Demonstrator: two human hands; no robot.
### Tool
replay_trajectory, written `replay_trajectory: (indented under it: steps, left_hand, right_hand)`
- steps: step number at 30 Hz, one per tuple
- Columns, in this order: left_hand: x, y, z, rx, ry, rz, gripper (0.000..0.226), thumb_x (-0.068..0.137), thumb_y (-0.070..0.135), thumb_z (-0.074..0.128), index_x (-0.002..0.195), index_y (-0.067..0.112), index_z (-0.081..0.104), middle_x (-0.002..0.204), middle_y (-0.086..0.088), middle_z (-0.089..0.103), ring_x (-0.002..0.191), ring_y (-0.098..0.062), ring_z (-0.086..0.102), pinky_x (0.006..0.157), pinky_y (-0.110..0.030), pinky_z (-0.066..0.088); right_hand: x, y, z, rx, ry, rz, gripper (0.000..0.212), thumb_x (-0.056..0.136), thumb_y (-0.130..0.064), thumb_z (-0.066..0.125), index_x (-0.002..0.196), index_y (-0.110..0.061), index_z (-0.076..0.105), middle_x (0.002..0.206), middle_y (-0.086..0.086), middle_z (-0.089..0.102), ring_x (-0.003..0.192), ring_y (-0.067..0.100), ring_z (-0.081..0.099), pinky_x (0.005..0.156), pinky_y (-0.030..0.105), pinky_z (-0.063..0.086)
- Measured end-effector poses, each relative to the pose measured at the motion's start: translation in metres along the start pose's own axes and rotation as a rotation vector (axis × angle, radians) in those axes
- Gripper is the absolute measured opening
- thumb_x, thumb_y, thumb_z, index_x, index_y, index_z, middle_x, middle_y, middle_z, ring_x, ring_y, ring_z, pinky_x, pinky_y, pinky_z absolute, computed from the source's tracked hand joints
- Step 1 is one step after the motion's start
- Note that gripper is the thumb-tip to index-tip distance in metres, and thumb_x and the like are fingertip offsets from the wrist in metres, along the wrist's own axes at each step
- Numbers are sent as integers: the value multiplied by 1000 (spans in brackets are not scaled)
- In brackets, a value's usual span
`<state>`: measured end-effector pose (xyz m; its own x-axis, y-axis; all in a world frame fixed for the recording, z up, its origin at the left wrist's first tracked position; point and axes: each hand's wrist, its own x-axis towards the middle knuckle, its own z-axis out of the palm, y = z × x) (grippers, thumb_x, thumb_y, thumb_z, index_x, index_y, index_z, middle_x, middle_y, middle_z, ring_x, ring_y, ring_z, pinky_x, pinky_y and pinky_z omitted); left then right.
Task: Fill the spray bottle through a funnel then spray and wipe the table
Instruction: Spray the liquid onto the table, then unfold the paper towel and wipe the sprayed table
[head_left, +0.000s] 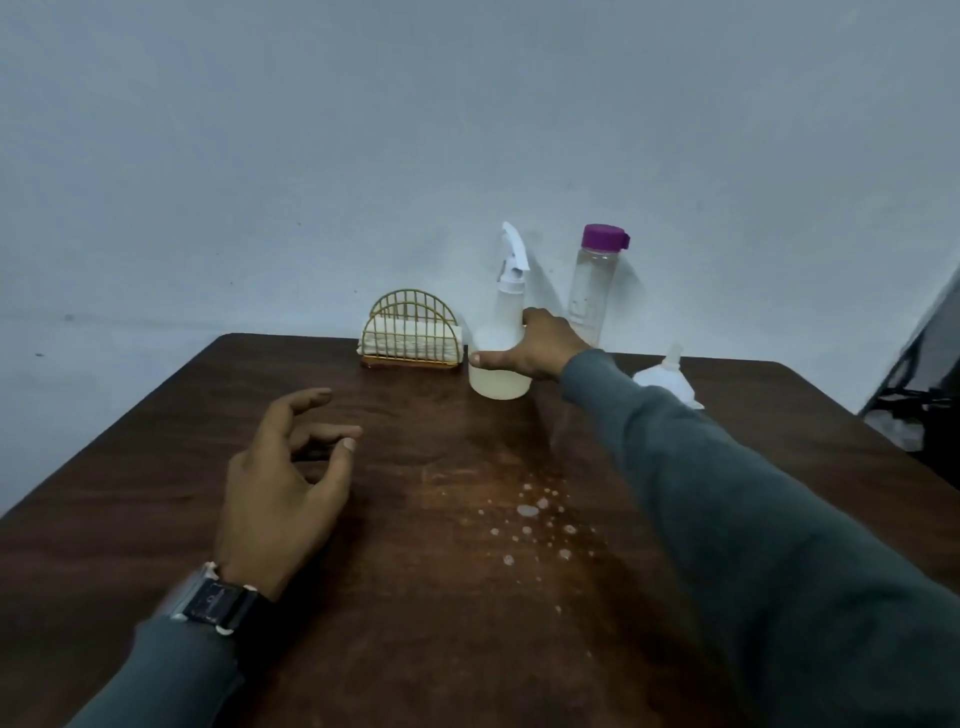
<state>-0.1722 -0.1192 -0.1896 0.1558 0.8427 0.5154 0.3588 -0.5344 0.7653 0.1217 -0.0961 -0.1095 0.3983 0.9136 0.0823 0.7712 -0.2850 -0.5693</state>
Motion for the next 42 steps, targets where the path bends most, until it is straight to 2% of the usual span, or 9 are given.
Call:
replay_trajectory:
  steps: [13, 18, 23, 27, 29, 32, 36, 40, 42]
  left_hand:
    - [6, -7, 0, -118, 50, -91, 42, 90, 10, 76, 126, 25, 60, 89, 17, 78, 86, 15, 68, 71, 4, 43]
    - [8, -6, 2, -118, 54, -95, 39, 90, 11, 76, 124, 24, 62, 89, 16, 78, 87, 15, 68, 70, 4, 43]
    - [7, -5, 1, -138, 47, -101, 38, 91, 10, 75, 125, 23, 62, 90, 16, 78, 88, 12, 69, 71, 3, 44]
    - [7, -6, 2, -137, 49, -101, 38, 90, 10, 75, 124, 24, 63, 89, 16, 78, 86, 10, 70, 71, 2, 46]
    - [8, -6, 3, -145, 45, -103, 39, 90, 10, 75, 124, 25, 63, 90, 15, 78, 86, 8, 71, 71, 1, 46]
    - [8, -7, 3, -154, 44, -101, 39, 91, 11, 75, 124, 26, 62, 89, 15, 78, 85, 7, 71, 71, 0, 48]
    - [8, -8, 3, -163, 41, -99, 39, 91, 11, 73, 125, 27, 62, 88, 17, 78, 85, 6, 72, 73, -4, 52]
    - [8, -8, 4, -172, 37, -96, 40, 91, 13, 73, 126, 26, 62, 89, 17, 78, 85, 5, 73, 76, -9, 56]
    - [7, -8, 5, -175, 41, -97, 39, 91, 14, 73, 126, 28, 62, 89, 17, 78, 86, 5, 73, 79, -17, 60]
  right_hand:
    - [18, -17, 26, -232, 173, 185, 105, 77, -70, 73, 144, 2, 38, 143, 20, 49, 127, 37, 56, 94, 43, 51]
    - [-3, -53, 28, -418, 379, -131, 38, 97, -36, 61, 115, -3, 65, 117, 16, 66, 104, 36, 67, 76, 35, 49]
    - [35, -75, 40, -227, 258, -261, 35, 94, -8, 55, 126, -6, 67, 126, 13, 68, 115, 32, 64, 94, 43, 56]
    - [62, -76, 42, -130, 70, -256, 35, 101, -26, 59, 131, -8, 66, 132, 12, 67, 123, 28, 62, 103, 35, 49]
    - [73, -78, 45, -100, 63, -265, 39, 104, -37, 52, 108, -4, 73, 109, 14, 73, 102, 30, 68, 88, 36, 52]
    - [83, -95, 51, -102, 68, -268, 56, 104, -47, 40, 75, -5, 60, 73, 10, 62, 69, 30, 59, 67, 35, 46]
    - [94, -125, 69, -253, 43, -338, 67, 103, -53, 32, 94, -2, 74, 87, 10, 75, 88, 32, 66, 88, 40, 43]
    - [99, -151, 81, -467, 28, -373, 23, 94, -25, 55, 92, -9, 73, 97, 8, 71, 98, 33, 61, 100, 43, 43]
    - [99, -159, 84, -519, 25, -344, 18, 83, -11, 59, 97, -8, 70, 101, 10, 69, 90, 33, 65, 87, 41, 53]
